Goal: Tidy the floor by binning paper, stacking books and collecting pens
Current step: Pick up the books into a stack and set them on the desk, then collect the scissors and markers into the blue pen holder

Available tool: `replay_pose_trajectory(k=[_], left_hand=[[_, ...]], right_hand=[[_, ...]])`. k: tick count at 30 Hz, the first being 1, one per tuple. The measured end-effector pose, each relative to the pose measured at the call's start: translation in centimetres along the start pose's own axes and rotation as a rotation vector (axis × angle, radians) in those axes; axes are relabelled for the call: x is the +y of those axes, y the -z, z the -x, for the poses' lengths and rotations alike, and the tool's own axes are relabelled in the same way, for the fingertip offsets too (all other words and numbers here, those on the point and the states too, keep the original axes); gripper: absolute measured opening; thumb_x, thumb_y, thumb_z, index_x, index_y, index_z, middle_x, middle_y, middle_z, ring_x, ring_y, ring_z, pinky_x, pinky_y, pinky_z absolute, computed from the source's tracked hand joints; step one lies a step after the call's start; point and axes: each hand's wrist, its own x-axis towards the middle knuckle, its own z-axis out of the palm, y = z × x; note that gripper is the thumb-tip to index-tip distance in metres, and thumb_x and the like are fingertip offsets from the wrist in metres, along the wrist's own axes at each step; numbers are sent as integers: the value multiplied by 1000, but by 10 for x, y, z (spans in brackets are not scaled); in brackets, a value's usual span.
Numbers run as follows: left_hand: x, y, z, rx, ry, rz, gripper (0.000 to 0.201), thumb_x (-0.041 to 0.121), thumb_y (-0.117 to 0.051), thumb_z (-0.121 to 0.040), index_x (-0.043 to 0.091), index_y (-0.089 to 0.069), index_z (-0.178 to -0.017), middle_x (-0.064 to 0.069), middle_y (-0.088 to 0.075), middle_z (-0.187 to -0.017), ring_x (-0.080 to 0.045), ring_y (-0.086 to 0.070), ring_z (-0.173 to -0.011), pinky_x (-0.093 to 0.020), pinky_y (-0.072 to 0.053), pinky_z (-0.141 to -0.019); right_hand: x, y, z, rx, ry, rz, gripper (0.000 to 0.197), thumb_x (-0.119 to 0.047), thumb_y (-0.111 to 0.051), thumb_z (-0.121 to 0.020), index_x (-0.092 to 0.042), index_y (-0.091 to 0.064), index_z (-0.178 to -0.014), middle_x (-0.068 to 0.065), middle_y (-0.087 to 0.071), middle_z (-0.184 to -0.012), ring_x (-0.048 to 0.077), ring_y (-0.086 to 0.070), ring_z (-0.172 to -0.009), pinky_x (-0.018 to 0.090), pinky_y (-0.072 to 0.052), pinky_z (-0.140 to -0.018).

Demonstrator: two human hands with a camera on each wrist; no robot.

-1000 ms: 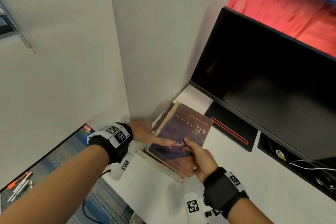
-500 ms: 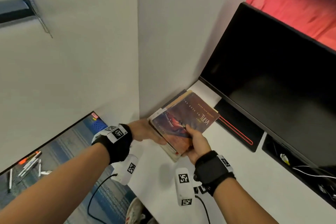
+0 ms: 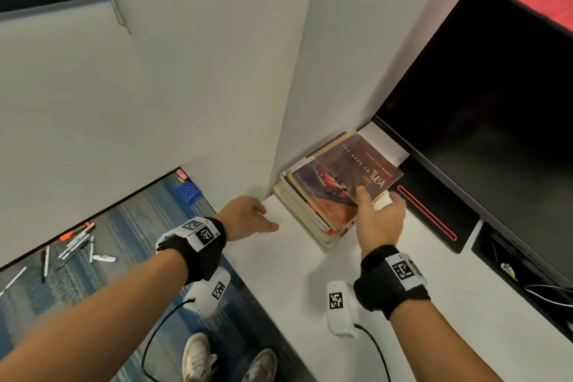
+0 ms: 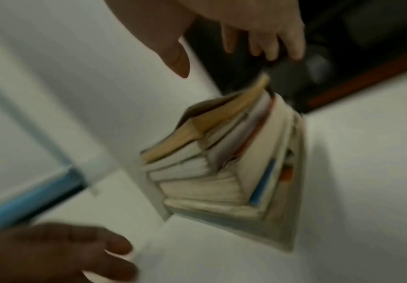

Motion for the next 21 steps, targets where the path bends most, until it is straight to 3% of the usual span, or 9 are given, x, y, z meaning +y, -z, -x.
replay_pose_trajectory(k=[2, 3, 5, 8, 10, 12, 14, 17, 21], left_hand=[[-24, 7, 11, 2, -44, 79, 37, 35, -78, -77, 13, -63, -104, 0, -75, -93, -16, -71, -85, -31, -55, -85], [-38, 12, 18, 12, -54, 98, 31, 32, -77, -79, 13, -64, -100, 0, -74, -85, -16, -71, -79, -31, -56, -81], [-67, 26, 30, 50, -57, 117, 22, 29, -74, -82, 14, -65, -95, 1, -72, -79, -17, -71, -74, -29, -55, -72], [-120, 57, 52, 110, -27, 35, 26, 35, -72, -82, 15, -68, -97, 0, -72, -93, -15, -68, -81, -25, -54, -74], [-161, 79, 73, 131, 35, -43, 30, 37, -70, -84, 13, -68, -102, -1, -71, -102, -16, -65, -91, -25, -51, -78], [-212, 100, 95, 122, 109, -96, 34, 39, -67, -85, 12, -69, -105, -4, -70, -108, -19, -64, -101, -31, -51, -88], [-263, 116, 121, 104, 186, -105, 34, 40, -66, -86, 12, -69, -105, -5, -70, -110, -22, -64, -104, -32, -51, -89], [-344, 137, 163, 82, 290, -48, 31, 39, -64, -88, 11, -70, -102, -7, -70, -105, -24, -65, -102, -33, -50, -86], [-437, 161, 201, 107, 422, 15, 32, 37, -63, -87, 8, -71, -97, -10, -70, -101, -28, -66, -99, -33, -51, -81]], right_hand=[[0, -10, 19, 78, 481, 191, 32, -26, -65, -86, -15, -51, -113, -1, -51, -114, 14, -52, -103, 19, -44, -85], [1, -20, 31, 34, 673, 241, 23, -24, -64, -85, -18, -54, -105, -2, -53, -110, 13, -54, -98, 26, -48, -85], [1, -48, 55, -173, 852, 294, 7, -19, -63, -85, -19, -59, -91, -6, -59, -92, 10, -56, -84, 28, -49, -78], [1, -102, 106, -555, 882, 390, 3, -16, -62, -87, -18, -61, -85, -8, -63, -80, 5, -57, -75, 14, -43, -68], [9, -143, 142, -769, 854, 502, 2, -19, -60, -88, -19, -61, -86, -8, -64, -80, 6, -58, -75, 16, -45, -69], [21, -187, 179, -974, 747, 644, 3, -23, -59, -89, -20, -60, -91, -6, -65, -85, 9, -59, -78, 21, -46, -72], [40, -232, 211, -1131, 630, 825, 10, -26, -60, -90, -20, -60, -97, -3, -65, -90, 13, -59, -81, 26, -48, -78], [69, -301, 259, -1265, 584, 1077, 20, -34, -61, -89, -19, -60, -102, -2, -65, -97, 18, -61, -93, 32, -50, -87], [98, -379, 310, -1336, 567, 1300, 28, -36, -59, -89, -16, -61, -109, 8, -66, -113, 24, -61, -103, 27, -45, -85]])
